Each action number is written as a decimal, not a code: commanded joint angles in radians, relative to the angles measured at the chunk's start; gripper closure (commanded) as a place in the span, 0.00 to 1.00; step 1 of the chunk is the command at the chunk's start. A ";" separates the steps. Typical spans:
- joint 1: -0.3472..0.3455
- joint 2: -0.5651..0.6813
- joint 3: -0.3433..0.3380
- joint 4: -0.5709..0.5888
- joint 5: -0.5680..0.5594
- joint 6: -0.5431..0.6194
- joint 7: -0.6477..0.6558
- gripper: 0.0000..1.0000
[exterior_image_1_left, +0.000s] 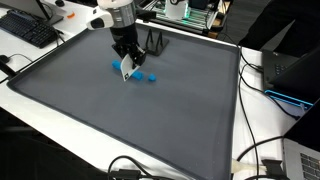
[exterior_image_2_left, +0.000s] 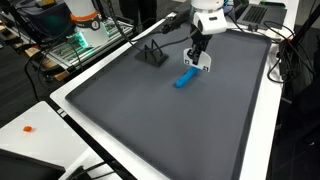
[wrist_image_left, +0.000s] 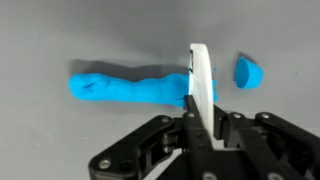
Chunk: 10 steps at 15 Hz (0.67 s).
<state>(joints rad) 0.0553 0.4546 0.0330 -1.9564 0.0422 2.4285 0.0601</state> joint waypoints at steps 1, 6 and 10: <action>0.026 0.035 -0.023 0.027 -0.051 -0.007 0.037 0.98; 0.039 0.066 -0.030 0.049 -0.076 -0.004 0.053 0.98; 0.038 0.085 -0.026 0.065 -0.072 -0.009 0.052 0.98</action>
<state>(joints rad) 0.0813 0.4987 0.0175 -1.9143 -0.0087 2.4277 0.0909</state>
